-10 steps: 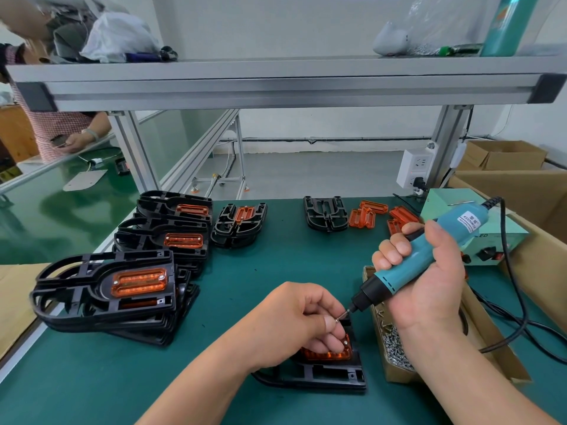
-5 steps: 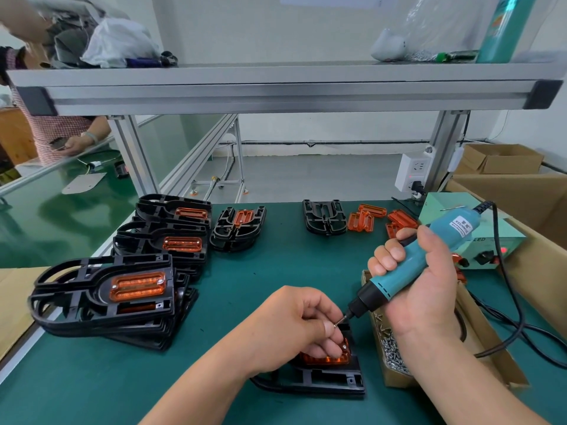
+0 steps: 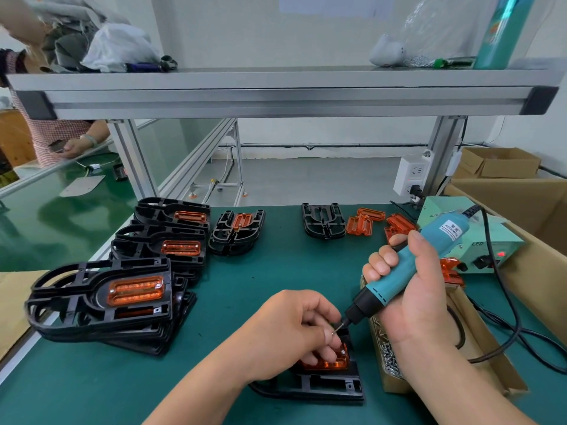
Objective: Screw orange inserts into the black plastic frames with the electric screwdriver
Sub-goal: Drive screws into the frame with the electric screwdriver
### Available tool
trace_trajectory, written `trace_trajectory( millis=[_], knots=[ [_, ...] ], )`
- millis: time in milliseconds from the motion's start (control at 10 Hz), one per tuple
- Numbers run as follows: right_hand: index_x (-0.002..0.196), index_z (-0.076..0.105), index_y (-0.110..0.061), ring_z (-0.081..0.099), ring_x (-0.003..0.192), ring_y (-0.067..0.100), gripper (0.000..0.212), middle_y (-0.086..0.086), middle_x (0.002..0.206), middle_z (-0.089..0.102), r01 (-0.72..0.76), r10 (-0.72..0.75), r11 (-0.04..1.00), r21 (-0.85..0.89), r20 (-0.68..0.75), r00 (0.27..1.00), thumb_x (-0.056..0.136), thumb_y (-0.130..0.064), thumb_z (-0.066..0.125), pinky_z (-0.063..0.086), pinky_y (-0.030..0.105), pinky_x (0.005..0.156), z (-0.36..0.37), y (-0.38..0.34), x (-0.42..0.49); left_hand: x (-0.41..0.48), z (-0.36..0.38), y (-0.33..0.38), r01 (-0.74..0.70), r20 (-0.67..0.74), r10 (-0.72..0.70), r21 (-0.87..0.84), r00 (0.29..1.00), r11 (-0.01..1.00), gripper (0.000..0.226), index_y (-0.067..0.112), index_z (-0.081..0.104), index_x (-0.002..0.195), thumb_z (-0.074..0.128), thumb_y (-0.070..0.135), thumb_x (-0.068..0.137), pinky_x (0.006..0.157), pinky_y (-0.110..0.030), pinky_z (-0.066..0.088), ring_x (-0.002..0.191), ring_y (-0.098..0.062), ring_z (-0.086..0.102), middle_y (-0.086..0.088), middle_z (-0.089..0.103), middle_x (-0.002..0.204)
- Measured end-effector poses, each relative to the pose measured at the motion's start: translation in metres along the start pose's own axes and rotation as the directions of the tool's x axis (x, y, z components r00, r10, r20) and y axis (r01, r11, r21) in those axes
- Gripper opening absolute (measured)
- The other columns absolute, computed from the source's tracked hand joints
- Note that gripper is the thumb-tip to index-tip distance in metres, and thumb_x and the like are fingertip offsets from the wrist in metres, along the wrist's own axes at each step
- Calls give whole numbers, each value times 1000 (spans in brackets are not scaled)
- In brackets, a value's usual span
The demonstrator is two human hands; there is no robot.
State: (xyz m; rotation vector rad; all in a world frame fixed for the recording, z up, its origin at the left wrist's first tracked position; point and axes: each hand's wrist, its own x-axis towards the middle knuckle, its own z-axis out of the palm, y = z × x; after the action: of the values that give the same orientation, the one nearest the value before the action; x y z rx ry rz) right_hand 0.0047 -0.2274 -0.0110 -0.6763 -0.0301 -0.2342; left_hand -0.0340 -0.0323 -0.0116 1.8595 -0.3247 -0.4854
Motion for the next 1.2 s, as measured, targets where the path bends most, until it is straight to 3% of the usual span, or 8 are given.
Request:
trace_trajectory(
  millis=[200,300,400,500,600,700,1200],
  knots=[
    [92,59,-18,46,57,11,21,-3,70,46,10,-10,1000,-15,4,1000,104,-34,56,46,24,54,0,1,-1,-1,-1,1,-17,-10,18,128,1000,992,24,29,67,108,61,10,94,56,-18,49,75,-12,76,7,80,96],
    [93,59,-18,45,57,11,21,-2,70,46,15,-15,1000,-26,6,1000,105,-34,55,46,24,53,1,2,-2,-2,-3,1,-25,-2,26,164,1000,986,24,30,68,108,61,13,94,58,-14,48,68,-12,73,10,80,97],
    [93,59,-18,45,57,11,21,-2,70,46,15,-15,1000,-28,2,1000,106,-34,55,46,24,53,3,1,-2,-3,-5,1,-32,7,31,177,999,984,23,30,68,108,62,15,92,73,-28,59,60,-13,67,11,80,98],
    [93,58,-17,45,57,11,22,-2,70,45,11,-11,1000,-27,-5,1000,106,-33,54,46,24,53,4,1,-2,-3,-5,2,-31,15,29,184,999,982,22,31,68,107,62,17,91,75,-34,59,54,-15,60,13,80,98],
    [92,58,-17,43,57,11,22,-2,70,44,8,-8,999,-31,-16,1000,106,-34,54,44,24,53,4,1,-3,-2,-5,2,-27,15,25,188,1000,982,21,32,69,107,63,19,92,58,-28,52,58,-20,57,14,80,98],
    [92,58,-17,43,58,11,22,-2,71,44,5,-6,1000,-27,-18,1000,106,-34,54,44,24,53,4,0,-3,-2,-5,1,-20,12,18,178,1000,984,21,33,69,106,63,20,91,53,-27,49,63,-22,55,13,80,98],
    [93,58,-16,44,57,11,23,-1,69,44,5,-5,1000,-21,-13,1000,106,-34,54,44,24,52,7,1,-6,-2,-7,3,-34,40,28,146,999,989,24,43,67,102,64,23,89,49,-21,46,54,-20,53,13,80,100]
  ],
)
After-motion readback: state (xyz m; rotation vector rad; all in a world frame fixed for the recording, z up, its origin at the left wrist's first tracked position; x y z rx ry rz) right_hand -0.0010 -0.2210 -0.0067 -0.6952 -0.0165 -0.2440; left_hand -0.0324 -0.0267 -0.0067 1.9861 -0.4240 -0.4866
